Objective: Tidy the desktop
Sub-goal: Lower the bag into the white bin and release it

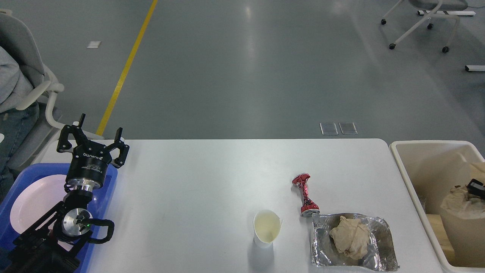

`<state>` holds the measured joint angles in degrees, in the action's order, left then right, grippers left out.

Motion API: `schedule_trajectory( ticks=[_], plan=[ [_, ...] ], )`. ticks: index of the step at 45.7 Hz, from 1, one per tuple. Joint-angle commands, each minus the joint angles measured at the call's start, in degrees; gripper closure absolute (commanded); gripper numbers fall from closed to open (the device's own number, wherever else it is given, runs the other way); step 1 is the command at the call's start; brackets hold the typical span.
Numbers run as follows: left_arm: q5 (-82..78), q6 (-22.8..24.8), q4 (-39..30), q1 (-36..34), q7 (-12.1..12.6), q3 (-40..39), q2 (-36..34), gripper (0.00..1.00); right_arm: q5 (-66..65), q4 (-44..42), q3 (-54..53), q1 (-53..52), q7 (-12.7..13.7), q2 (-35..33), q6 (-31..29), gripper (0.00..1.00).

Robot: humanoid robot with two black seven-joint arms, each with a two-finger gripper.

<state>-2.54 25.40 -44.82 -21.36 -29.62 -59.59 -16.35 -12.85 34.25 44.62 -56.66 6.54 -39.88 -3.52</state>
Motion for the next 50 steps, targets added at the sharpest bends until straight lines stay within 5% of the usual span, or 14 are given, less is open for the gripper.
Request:
schedule_trajectory(
  ticks=[1, 19, 50],
  plan=[
    [-0.01, 0.00, 0.00, 0.00, 0.00, 0.01, 0.00, 0.04, 0.63, -12.35, -3.39, 9.80, -0.30, 7.87, 1.94, 1.00],
    [-0.01, 0.00, 0.00, 0.00, 0.00, 0.01, 0.00, 0.04, 0.81, -28.09, -4.54, 21.76, 0.14, 24.32, 8.53, 1.00],
    [-0.01, 0.00, 0.00, 0.00, 0.00, 0.01, 0.00, 0.04, 2.21, -28.19, -5.42, 22.29, 0.49, 21.51, 8.36, 1.00]
  ],
)
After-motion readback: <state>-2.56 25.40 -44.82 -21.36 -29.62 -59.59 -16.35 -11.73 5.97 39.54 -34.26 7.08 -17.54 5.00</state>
